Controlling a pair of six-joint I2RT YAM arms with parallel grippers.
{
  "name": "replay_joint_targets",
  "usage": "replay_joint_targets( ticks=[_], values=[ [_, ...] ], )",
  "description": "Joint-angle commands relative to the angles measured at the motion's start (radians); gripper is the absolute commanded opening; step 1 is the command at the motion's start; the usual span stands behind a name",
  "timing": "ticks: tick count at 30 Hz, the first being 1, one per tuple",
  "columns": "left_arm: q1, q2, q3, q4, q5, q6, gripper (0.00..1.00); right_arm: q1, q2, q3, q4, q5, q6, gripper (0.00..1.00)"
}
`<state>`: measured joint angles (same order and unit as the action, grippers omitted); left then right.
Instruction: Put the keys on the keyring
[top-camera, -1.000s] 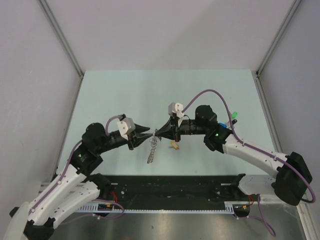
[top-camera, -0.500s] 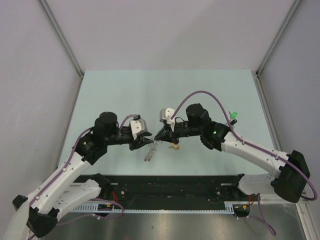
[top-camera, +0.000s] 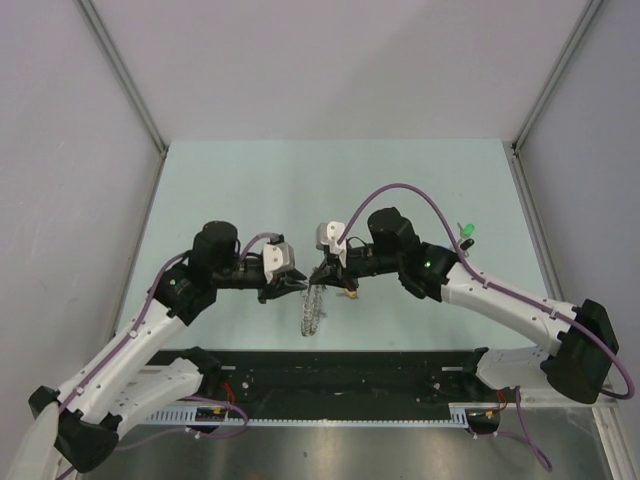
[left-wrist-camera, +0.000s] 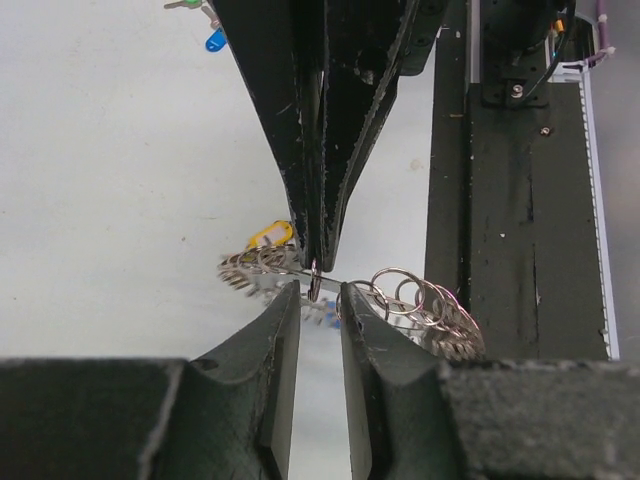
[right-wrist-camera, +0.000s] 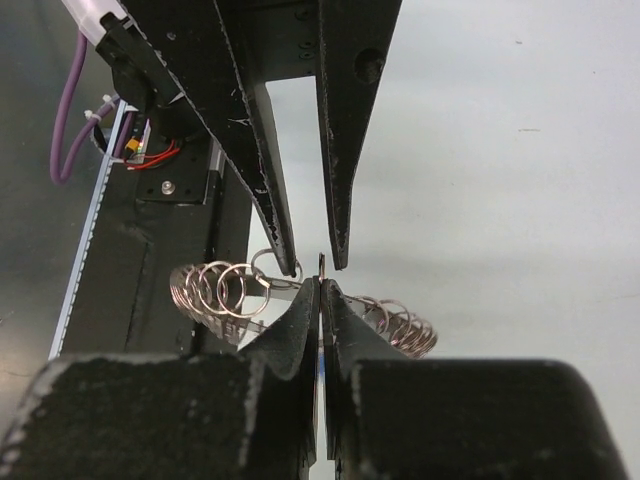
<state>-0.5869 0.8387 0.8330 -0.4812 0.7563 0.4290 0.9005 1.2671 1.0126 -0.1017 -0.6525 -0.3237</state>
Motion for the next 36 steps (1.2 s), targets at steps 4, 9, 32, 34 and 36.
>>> replay_joint_targets(
  ticks=[4, 9, 32, 34, 36],
  values=[
    [0.018, -0.052, 0.005, 0.052, -0.130, -0.035, 0.39, 0.006, 0.052, 0.060, 0.101, 0.054, 0.038, 0.00],
    [0.025, -0.225, -0.064, 0.139, -0.383, -0.128, 0.45, -0.003, 0.153, 0.063, 0.311, 0.062, 0.133, 0.00],
    [0.025, -0.231, -0.225, 0.233, -0.646, -0.340, 0.72, -0.127, 0.603, -0.003, 0.490, 0.017, 0.224, 0.00],
    [0.025, -0.204, -0.225, 0.230, -0.632, -0.342, 0.73, -0.138, 0.624, -0.003, 0.484, 0.019, 0.213, 0.00],
    [0.025, -0.156, -0.219, 0.219, -0.611, -0.342, 0.74, -0.147, 0.638, -0.002, 0.485, 0.019, 0.204, 0.00]
  ],
)
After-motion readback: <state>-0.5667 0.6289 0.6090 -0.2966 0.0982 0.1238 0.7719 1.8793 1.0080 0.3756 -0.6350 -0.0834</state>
